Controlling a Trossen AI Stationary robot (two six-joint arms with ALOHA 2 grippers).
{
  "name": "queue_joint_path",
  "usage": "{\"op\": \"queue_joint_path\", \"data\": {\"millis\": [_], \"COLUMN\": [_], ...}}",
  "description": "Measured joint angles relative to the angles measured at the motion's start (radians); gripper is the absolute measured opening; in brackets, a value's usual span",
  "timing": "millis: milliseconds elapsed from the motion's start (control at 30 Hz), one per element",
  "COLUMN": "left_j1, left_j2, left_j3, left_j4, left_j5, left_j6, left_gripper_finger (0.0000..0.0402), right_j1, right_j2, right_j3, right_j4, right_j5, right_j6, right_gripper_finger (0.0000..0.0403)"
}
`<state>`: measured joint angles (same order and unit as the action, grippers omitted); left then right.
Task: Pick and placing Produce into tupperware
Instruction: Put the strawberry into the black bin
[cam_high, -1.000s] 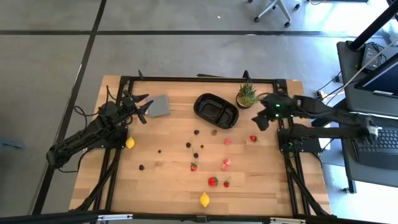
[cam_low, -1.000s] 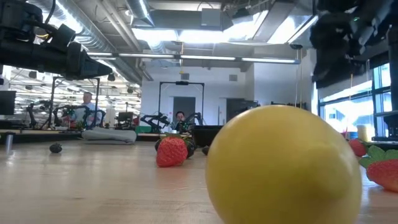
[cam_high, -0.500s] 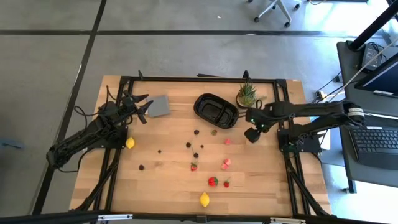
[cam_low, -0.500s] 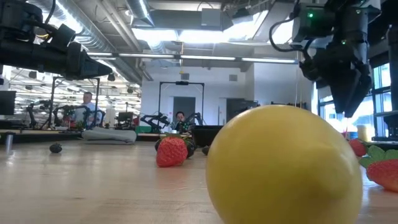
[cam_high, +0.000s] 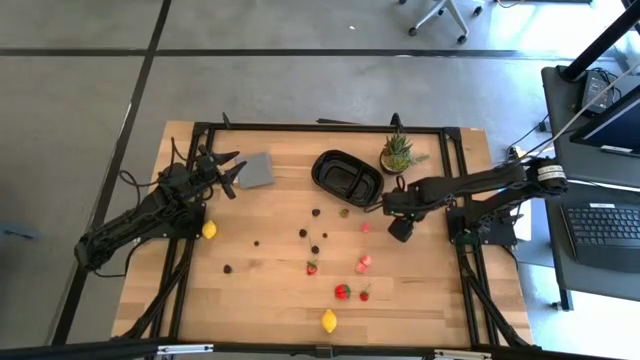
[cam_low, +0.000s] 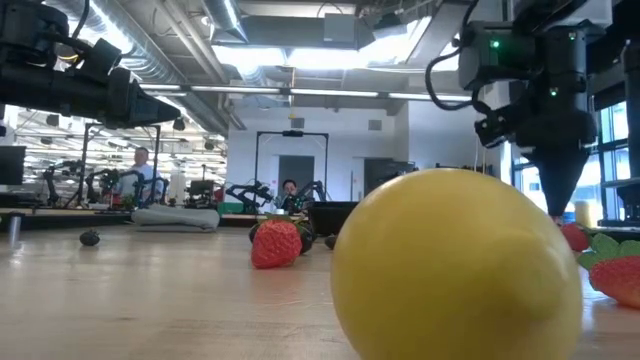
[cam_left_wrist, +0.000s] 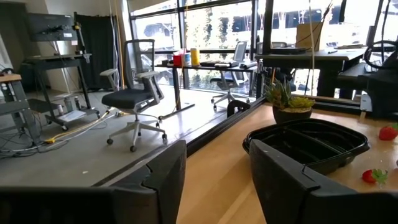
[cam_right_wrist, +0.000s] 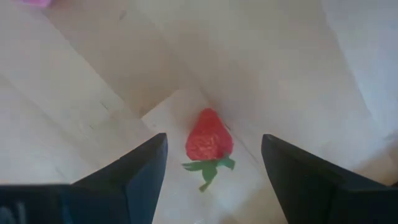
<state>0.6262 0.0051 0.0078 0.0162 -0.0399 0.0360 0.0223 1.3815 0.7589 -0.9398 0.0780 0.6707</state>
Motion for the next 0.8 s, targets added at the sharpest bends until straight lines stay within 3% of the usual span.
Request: {"op": "queue_joint_path", "data": {"millis": [267, 567, 800], "left_j1": [0.0, 0.0, 0.0], "left_j2": [0.0, 0.0, 0.0], "left_j3": [0.0, 0.0, 0.0], "left_j4": [0.0, 0.0, 0.0], "left_j5": [0.0, 0.0, 0.0], "left_j6": [0.0, -0.001, -0.003], "left_gripper_finger": [0.0168, 0.017, 0.0163], "right_j1": [0.008, 0.005, 0.006], "right_j2": [0.053, 0.047, 0.046], "right_j3": [-0.029, -0.141, -0.149], "right_j4": [0.027, 0.203, 0.203], "right_j5": [0.0, -0.053, -0.058], "right_j6": [-0.006, -0.025, 0.002], "right_gripper_finger": [0.0263, 0.0263, 0.0249]}}
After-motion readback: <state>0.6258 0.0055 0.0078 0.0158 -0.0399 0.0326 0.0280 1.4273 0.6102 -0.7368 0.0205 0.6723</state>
